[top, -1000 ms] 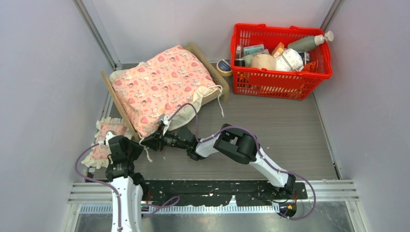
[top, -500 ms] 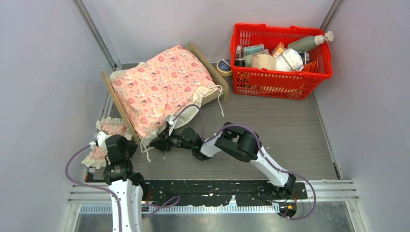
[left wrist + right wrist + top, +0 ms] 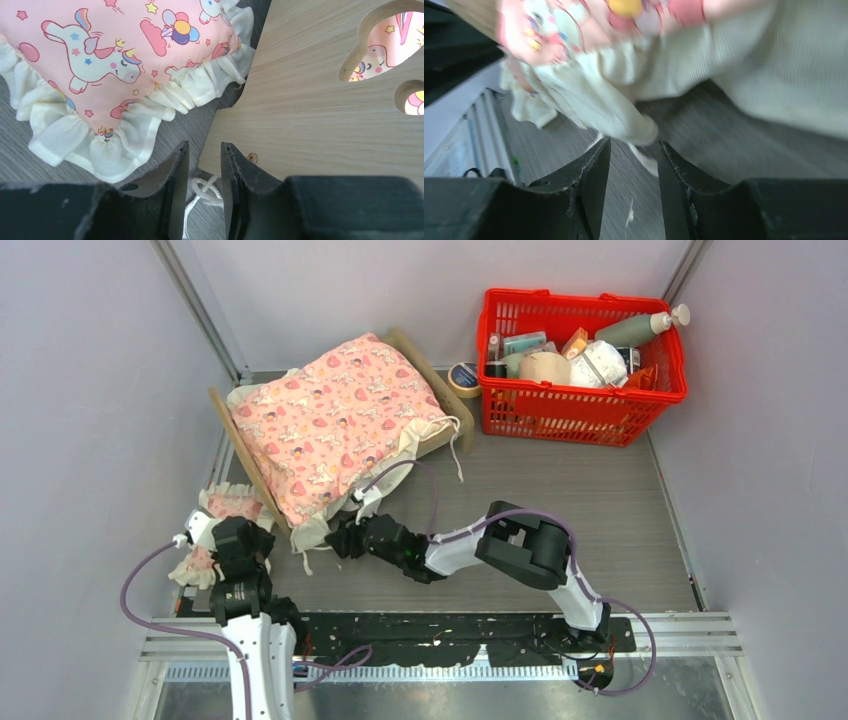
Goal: Set up the pet bed
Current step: Tie the ropes to the bed frame.
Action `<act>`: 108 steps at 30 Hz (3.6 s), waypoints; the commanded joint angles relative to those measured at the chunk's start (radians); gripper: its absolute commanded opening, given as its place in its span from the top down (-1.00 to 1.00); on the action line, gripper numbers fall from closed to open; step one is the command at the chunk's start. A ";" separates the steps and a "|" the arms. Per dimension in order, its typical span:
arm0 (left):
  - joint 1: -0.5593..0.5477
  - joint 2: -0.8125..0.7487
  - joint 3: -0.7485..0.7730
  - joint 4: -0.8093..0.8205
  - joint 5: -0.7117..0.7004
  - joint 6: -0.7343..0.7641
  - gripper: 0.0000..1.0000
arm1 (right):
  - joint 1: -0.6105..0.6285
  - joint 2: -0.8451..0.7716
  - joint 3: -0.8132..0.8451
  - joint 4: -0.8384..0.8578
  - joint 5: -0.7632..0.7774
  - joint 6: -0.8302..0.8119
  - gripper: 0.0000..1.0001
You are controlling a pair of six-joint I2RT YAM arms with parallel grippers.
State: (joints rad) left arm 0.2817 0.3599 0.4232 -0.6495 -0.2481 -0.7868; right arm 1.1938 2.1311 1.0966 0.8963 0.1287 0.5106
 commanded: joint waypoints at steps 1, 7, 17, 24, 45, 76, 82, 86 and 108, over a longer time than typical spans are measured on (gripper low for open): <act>0.004 -0.002 0.050 -0.026 -0.079 -0.047 0.32 | 0.079 -0.079 0.072 -0.395 0.297 0.178 0.08; 0.004 -0.013 0.081 -0.081 -0.167 -0.073 0.24 | 0.143 -0.041 0.210 -0.594 0.424 0.164 0.00; 0.004 -0.044 0.075 -0.111 -0.182 -0.059 0.22 | 0.143 0.038 0.266 -0.591 0.432 0.055 -0.04; 0.004 -0.045 0.072 -0.110 -0.179 -0.063 0.23 | 0.144 0.104 0.389 -0.736 0.479 0.211 -0.14; 0.002 0.004 -0.001 0.145 0.222 0.223 0.25 | 0.136 -0.044 0.174 -0.579 0.470 -0.007 0.90; -0.332 -0.082 -0.055 0.125 -0.068 0.064 0.27 | 0.130 -0.169 0.093 -0.770 0.528 0.298 0.01; -0.333 -0.110 -0.031 0.062 -0.114 0.066 0.25 | 0.130 -0.136 0.154 -0.901 0.535 0.488 -0.09; -0.333 -0.121 -0.036 0.044 -0.111 0.067 0.24 | 0.130 -0.080 0.228 -1.007 0.566 0.571 -0.11; -0.340 -0.221 -0.047 0.034 0.092 0.158 0.34 | 0.160 0.015 0.349 -1.199 0.622 0.629 0.89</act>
State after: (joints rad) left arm -0.0467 0.1520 0.3561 -0.6487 -0.3050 -0.6930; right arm 1.3476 2.2028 1.5776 -0.4519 0.7254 1.2533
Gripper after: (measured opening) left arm 0.356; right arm 0.062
